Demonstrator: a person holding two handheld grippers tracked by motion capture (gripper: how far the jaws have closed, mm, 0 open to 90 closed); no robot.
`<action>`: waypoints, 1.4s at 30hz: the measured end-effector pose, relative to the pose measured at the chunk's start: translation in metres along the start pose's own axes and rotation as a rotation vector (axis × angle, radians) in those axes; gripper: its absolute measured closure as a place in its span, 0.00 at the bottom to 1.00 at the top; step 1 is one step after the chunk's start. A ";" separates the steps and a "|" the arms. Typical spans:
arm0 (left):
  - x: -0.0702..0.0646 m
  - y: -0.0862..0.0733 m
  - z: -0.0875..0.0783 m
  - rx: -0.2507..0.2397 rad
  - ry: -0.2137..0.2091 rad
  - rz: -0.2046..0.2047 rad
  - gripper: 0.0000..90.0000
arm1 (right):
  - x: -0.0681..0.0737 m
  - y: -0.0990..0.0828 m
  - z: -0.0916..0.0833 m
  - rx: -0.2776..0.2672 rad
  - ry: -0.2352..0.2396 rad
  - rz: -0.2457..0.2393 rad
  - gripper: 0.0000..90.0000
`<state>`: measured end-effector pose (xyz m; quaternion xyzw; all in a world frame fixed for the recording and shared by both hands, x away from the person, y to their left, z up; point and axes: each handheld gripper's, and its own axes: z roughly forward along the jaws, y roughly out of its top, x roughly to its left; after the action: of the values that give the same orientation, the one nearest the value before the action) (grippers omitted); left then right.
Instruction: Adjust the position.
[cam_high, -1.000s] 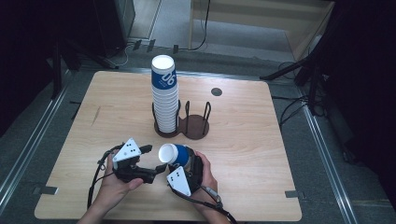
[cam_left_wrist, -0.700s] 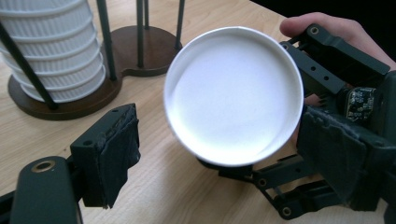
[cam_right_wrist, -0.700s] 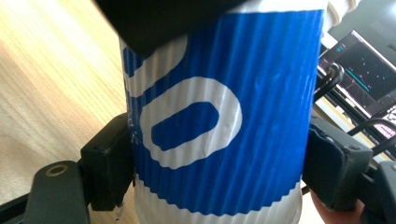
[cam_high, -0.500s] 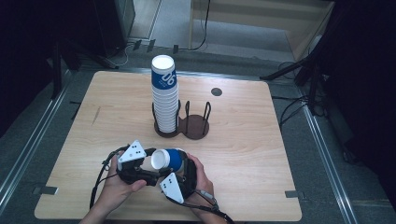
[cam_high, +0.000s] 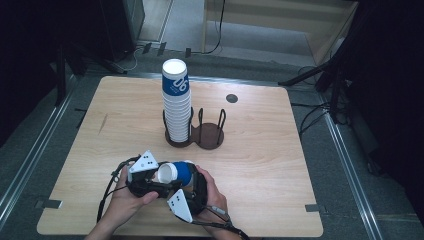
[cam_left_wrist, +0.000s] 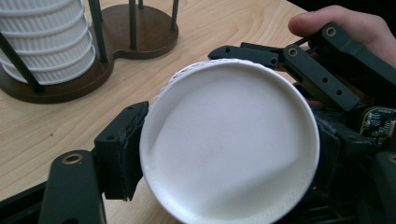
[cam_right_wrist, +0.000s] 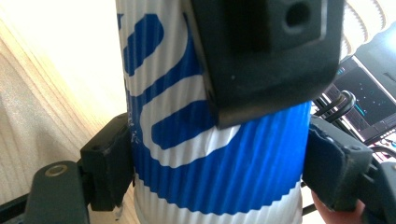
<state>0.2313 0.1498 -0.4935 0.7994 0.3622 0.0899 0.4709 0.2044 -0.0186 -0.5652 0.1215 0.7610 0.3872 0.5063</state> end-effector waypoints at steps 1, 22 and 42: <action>0.000 0.000 0.000 0.001 0.000 0.001 0.28 | 0.000 0.000 0.000 -0.001 0.000 -0.001 0.22; 0.006 -0.001 -0.008 -0.100 0.024 -0.024 0.31 | -0.008 0.005 -0.005 -0.015 0.020 0.092 0.01; 0.024 -0.004 -0.029 -0.309 0.126 -0.121 0.31 | -0.032 0.008 -0.010 -0.029 0.014 0.245 0.00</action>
<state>0.2325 0.1864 -0.4860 0.6872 0.4201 0.1657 0.5691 0.2088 -0.0362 -0.5365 0.2038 0.7383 0.4579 0.4514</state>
